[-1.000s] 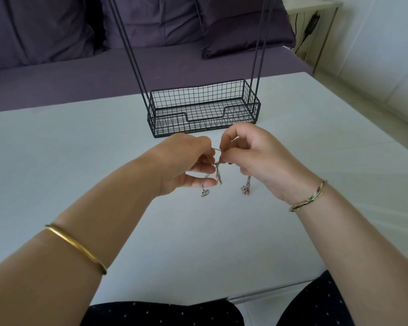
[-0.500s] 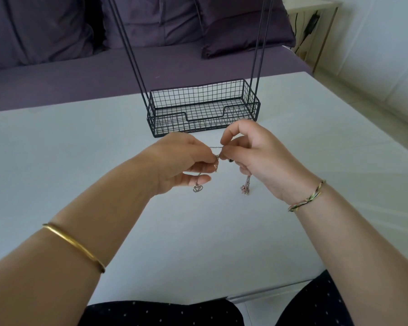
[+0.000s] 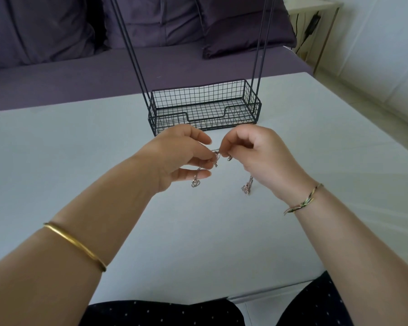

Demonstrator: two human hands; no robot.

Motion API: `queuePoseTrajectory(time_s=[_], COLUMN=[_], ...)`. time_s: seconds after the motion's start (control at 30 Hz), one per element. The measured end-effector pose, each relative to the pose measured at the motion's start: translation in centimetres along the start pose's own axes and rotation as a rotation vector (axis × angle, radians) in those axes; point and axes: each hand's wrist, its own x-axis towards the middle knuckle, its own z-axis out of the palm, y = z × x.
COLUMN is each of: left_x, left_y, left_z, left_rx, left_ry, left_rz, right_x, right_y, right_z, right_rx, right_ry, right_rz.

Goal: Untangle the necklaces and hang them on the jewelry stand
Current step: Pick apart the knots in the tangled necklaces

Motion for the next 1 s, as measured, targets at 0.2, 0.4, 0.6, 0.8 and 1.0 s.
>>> queuePoseTrajectory(time_s=[0.2, 0.4, 0.6, 0.8, 1.0], left_x=[-0.07, -0.1, -0.06, -0.11, -0.15], left_y=[0.03, 0.07, -0.13, -0.3, -0.25], left_z=[0.02, 0.12, 0.05, 0.05, 0.25], left_rx=[0.003, 0.04, 0.096, 0.198, 0.191], left_ry=[0.005, 0.012, 0.004, 0.004, 0.015], left_rz=[0.005, 0.031, 0.081, 0.161, 0.159], right_x=[0.04, 0.06, 0.04, 0.02, -0.01], right_y=[-0.12, -0.11, -0.21, -0.11, -0.21], right_z=[0.23, 0.38, 0.14, 0.34, 0.39], right_rx=[-0.019, -0.004, -0.063, -0.081, -0.115], right_ry=[0.04, 0.014, -0.035, -0.073, -0.077], right_rz=[0.029, 0.062, 0.002, 0.04, 0.042])
